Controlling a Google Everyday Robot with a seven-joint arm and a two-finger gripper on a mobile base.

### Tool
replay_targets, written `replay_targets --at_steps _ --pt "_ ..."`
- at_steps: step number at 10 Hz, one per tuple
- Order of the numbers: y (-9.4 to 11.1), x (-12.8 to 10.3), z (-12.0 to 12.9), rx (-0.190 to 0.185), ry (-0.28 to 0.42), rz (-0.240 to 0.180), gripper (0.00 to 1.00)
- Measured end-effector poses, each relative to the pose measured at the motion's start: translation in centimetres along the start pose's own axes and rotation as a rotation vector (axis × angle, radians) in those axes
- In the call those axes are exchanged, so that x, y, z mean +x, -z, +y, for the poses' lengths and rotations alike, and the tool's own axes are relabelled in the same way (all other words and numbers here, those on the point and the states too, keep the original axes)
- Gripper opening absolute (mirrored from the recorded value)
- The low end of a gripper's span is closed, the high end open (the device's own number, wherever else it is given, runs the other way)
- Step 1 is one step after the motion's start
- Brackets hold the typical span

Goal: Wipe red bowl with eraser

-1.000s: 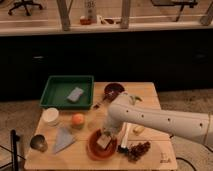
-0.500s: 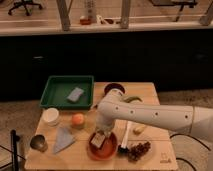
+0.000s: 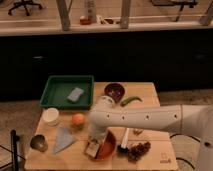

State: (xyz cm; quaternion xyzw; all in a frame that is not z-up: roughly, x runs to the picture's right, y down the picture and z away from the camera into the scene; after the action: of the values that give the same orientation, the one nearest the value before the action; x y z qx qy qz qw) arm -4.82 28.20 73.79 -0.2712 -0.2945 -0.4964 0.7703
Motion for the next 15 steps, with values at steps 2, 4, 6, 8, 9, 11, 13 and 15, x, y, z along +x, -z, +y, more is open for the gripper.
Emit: replay_targets --at_steps 2,4,6,8,9,11,13,15 --pt "-0.1 0.0 1.9 0.002 -0.037 -0.010 0.00" --pt "0.2 0.6 4.5 0.005 -0.091 -0.011 0.00" --pt "0.6 1.2 6.1 0.005 -0.136 -0.004 0.00" --pt "1.0 1.7 6.6 0.004 -0.161 0.009 0.00" --pt "1.3 2.0 6.6 0.005 -0.164 0.018 0.00" --pt "2.2 2.5 6.1 0.003 -0.152 0.034 0.00" --pt "3.4 2.9 5.3 -0.002 -0.130 0.053 0.00" --pt "4.0 3.3 4.4 -0.006 -0.111 0.064 0.00"
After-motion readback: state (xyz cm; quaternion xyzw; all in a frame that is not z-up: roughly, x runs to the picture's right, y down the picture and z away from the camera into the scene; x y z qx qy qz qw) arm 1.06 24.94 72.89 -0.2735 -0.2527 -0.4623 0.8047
